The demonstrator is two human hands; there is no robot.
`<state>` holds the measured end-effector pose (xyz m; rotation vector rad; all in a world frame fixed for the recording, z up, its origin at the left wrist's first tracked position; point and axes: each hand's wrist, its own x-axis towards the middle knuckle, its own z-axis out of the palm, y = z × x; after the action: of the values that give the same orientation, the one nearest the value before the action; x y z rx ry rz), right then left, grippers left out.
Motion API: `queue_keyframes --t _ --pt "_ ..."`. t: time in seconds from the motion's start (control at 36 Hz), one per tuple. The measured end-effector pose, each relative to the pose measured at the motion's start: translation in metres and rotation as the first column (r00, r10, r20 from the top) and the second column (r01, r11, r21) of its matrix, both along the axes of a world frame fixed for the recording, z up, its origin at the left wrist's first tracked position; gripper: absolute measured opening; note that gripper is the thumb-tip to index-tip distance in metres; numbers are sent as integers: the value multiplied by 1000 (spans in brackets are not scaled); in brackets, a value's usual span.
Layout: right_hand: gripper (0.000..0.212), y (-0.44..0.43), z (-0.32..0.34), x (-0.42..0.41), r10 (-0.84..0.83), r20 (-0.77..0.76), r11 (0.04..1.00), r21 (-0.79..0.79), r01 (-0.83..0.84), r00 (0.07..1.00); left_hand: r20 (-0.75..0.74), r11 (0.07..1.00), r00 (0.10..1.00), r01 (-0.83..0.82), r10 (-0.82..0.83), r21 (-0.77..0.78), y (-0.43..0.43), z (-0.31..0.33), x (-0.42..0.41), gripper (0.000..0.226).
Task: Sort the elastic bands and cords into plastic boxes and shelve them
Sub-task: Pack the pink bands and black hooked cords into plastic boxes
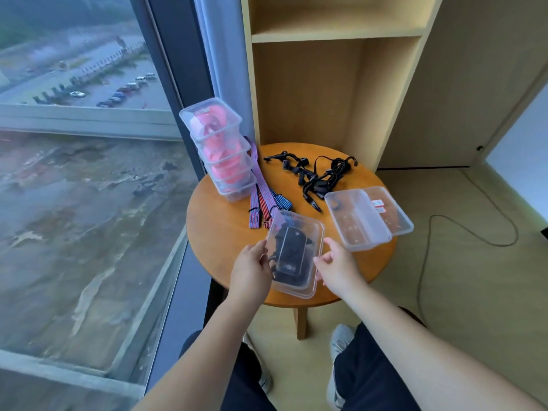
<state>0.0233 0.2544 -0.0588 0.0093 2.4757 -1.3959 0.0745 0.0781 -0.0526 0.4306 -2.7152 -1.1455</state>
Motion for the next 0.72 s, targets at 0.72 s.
queue_keyframes --t 0.72 --pt "77 -43 12 -45 382 -34 748 598 -287 923 95 998 995 44 -38 -55 -8 -10 -16 33"
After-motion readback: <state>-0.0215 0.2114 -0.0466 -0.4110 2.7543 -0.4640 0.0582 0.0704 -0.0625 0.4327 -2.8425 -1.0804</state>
